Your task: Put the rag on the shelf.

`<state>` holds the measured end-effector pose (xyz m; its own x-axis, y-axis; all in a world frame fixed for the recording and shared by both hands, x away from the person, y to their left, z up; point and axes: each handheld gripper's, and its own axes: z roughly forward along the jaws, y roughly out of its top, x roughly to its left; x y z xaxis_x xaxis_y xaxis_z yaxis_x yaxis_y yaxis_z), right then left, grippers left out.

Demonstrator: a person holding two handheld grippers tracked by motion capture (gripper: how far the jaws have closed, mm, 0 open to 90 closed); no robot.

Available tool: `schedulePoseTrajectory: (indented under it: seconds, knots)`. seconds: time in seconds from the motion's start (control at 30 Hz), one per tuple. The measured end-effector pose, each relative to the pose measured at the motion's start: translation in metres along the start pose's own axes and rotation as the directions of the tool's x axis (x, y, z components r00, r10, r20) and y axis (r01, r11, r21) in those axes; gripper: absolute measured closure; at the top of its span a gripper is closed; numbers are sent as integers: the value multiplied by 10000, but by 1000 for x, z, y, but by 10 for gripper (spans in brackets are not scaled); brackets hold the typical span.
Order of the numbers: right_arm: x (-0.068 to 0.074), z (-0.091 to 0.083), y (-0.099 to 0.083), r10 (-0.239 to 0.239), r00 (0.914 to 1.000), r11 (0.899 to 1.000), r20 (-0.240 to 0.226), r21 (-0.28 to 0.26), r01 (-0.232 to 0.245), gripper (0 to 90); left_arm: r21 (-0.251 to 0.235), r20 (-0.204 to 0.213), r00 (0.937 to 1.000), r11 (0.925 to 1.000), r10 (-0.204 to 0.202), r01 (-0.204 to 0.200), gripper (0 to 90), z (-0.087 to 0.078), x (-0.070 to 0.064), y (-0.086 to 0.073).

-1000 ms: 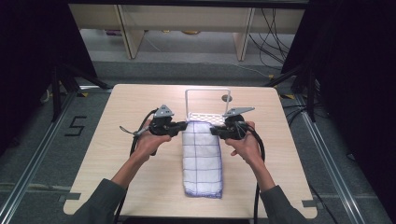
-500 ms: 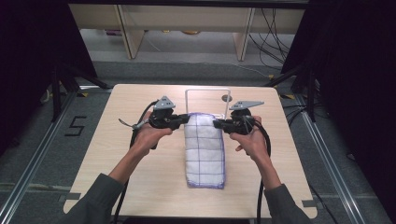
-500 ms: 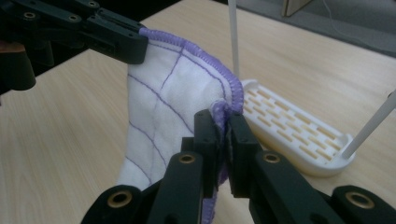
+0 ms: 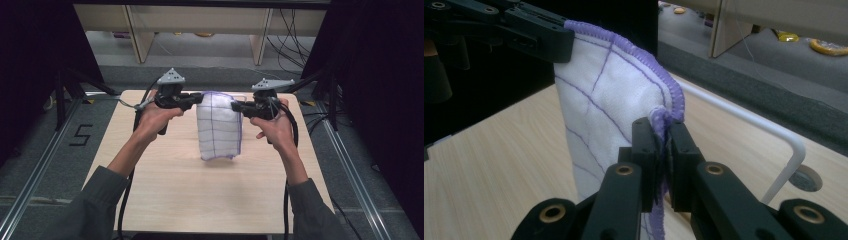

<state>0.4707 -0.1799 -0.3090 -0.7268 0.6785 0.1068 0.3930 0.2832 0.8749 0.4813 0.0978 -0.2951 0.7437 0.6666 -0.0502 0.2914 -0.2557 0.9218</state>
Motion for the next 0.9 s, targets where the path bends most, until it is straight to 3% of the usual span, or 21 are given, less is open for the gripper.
schedulePoseTrajectory:
  seconds: [0.1,0.2,0.47,0.77,0.9]
  knots:
    - [-4,0,11,195,9998,9998,-12,109,-195,850,-234,-57,9999,9997,-120,118,850,0,6,12]
    - [-10,2,22,16,10000,10000,74,46,-16,850,-288,-171,9998,9996,-80,75,850,3,11,22]
    - [-26,9,41,169,9991,9999,393,-7,-169,850,-448,-324,9991,9986,-279,264,850,15,23,36]
    - [-38,15,61,146,9978,9989,647,-456,-116,849,-807,-730,9972,9967,-148,89,849,20,32,57]
    - [-42,19,70,328,9973,9981,650,-548,-292,849,-1109,-840,9957,9934,-402,308,848,22,37,63]
